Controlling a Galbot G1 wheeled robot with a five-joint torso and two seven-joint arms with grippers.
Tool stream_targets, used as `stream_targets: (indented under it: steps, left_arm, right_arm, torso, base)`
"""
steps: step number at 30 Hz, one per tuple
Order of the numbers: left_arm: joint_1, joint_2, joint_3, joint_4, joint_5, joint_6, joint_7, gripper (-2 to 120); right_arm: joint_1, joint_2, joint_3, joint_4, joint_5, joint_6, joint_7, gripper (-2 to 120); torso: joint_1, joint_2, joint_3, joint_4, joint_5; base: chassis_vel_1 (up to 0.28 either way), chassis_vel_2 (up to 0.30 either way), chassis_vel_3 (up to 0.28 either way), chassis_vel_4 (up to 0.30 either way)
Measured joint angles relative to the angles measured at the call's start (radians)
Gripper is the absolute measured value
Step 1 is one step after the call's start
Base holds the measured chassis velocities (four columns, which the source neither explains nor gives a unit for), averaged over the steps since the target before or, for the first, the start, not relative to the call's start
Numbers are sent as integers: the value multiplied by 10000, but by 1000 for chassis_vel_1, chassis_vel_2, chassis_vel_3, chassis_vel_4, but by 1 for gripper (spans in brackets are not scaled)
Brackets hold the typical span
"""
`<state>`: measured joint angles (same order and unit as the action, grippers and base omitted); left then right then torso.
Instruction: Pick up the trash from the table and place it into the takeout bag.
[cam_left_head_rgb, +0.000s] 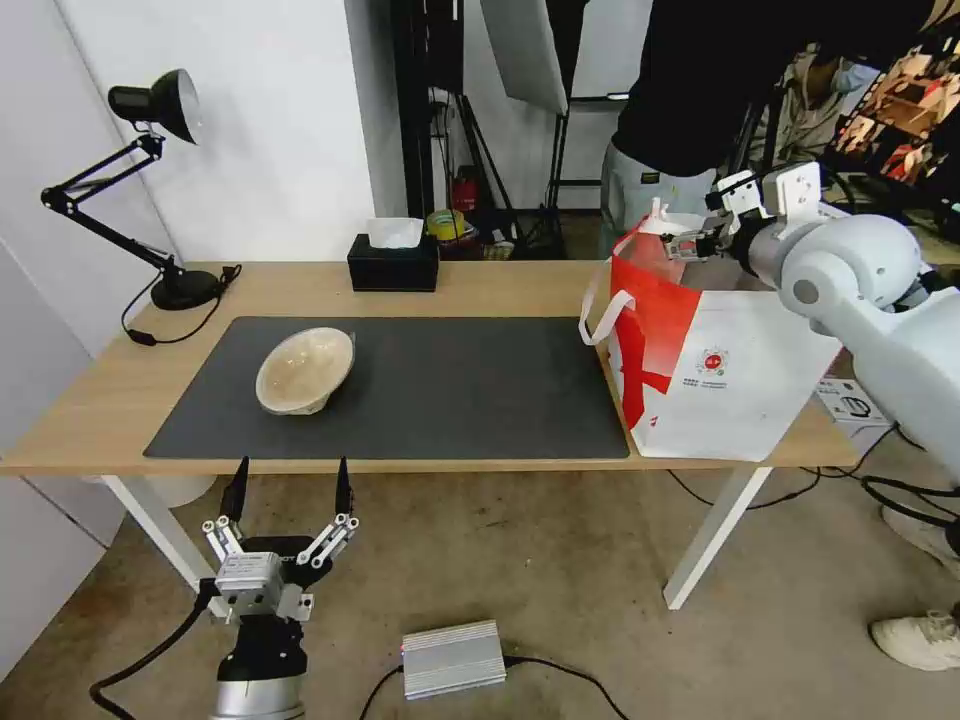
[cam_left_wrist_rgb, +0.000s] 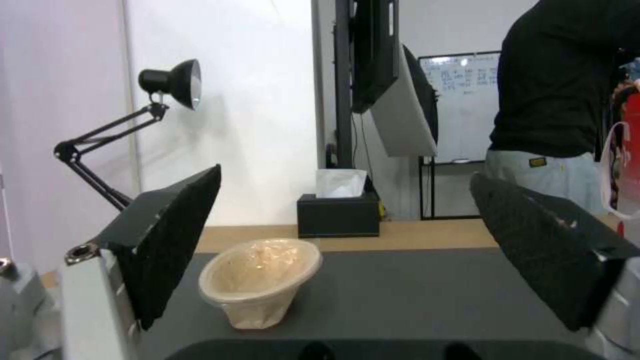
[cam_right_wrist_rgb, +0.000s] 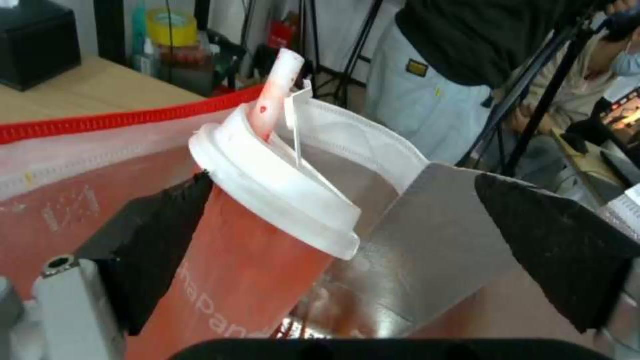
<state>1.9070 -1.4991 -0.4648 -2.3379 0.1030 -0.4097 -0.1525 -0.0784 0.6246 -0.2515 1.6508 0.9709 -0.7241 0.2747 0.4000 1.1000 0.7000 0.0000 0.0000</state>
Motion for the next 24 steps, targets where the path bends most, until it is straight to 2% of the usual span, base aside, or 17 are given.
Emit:
stream_targets:
  steps: [11,15,20,23,24]
  left_arm:
    - [-35,20,0,49,-14,0,-4,100]
    - [-36,25,2,65,-15,0,-7,100]
    - [-27,23,0,67,-13,0,-9,100]
    - [-19,25,1,65,5,0,-13,100]
    - [-19,25,1,65,5,0,-13,100]
  right_arm:
    - [396,-158,-467,-260,-643,4,-798,100]
    - [518,-289,-592,-416,-1694,7,-1733,100]
    - [605,-427,-633,-470,-2058,9,-2266,100]
    - [679,-544,-643,-575,-2856,22,-3248,100]
    - [679,-544,-643,-575,-2856,22,-3248,100]
  torso:
    - [0,-1,0,0,1]
    - [0,-1,0,0,1]
    - [-1,0,0,-1,1]
    - [0,0,0,0,0]
    - [0,0,0,0,0]
  base:
    - [0,0,0,0]
    - [0,0,0,0]
    - [0,0,0,0]
    - [0,0,0,0]
    - [0,0,0,0]
